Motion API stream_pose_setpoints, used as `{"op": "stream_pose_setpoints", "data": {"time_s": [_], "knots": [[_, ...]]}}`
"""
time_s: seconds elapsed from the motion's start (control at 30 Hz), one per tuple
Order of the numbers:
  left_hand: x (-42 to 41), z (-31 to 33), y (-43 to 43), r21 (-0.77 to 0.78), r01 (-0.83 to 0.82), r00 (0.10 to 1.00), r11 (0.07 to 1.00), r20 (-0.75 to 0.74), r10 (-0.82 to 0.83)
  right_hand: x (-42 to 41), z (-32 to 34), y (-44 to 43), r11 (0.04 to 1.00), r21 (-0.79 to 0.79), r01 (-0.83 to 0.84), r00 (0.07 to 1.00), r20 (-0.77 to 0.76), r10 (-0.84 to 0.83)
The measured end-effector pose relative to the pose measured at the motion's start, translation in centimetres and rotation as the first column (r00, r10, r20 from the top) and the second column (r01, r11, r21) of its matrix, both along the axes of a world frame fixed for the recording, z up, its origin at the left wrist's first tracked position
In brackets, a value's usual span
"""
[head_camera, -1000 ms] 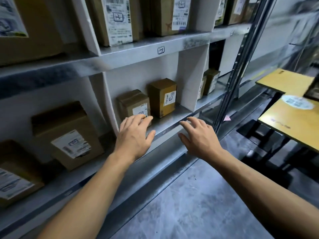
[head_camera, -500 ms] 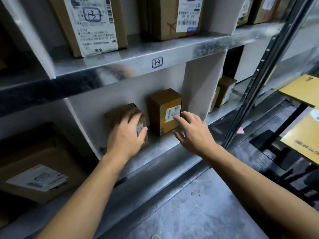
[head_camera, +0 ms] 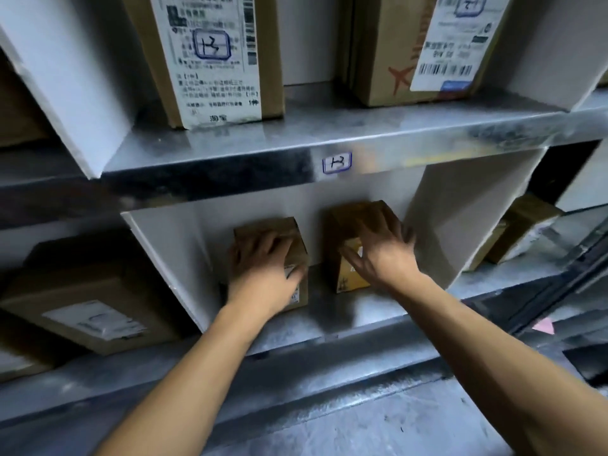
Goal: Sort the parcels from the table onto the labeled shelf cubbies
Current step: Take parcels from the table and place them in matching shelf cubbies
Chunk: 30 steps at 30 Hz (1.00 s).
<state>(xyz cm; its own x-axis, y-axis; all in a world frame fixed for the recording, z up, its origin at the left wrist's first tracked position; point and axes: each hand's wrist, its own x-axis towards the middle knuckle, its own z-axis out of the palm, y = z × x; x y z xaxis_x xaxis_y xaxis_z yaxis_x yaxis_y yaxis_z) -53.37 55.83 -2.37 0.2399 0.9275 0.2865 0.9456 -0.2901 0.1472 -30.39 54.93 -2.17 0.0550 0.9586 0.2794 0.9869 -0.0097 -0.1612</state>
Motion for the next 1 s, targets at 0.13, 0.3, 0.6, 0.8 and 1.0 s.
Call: {"op": "stream_pose_setpoints", "data": {"time_s": [0.13,0.3,0.6,0.8,1.0], "knots": [[1.3,-0.5,-0.2,0.018,-0.086,0.996,0.996,0.041,0.085,0.6,-1.1,0.9,0.997,-0.065,-0.045,0.999,-0.016,0.044],[2.8,-1.0,-0.7,0.118,-0.189,0.98,0.975,0.094,0.178,1.0,-1.7,1.4,0.998,0.005,-0.061,0.996,-0.062,0.062],[2.4,-0.7,-0.3,0.048,-0.228,0.97,0.972,0.098,0.223,2.1,-1.7,1.5,0.999,0.005,-0.036,0.998,-0.057,0.036],[2.3,-0.6,-0.3,0.035,-0.218,0.972,0.975,0.096,0.214,2.7,-1.6,1.6,0.999,-0.011,-0.041,0.999,-0.033,0.041],[1.9,-0.3,0.2,-0.006,-0.234,0.968,0.972,0.089,0.233,2.2,-1.8,1.1,1.0,0.004,-0.021,1.0,-0.011,0.021]]}}
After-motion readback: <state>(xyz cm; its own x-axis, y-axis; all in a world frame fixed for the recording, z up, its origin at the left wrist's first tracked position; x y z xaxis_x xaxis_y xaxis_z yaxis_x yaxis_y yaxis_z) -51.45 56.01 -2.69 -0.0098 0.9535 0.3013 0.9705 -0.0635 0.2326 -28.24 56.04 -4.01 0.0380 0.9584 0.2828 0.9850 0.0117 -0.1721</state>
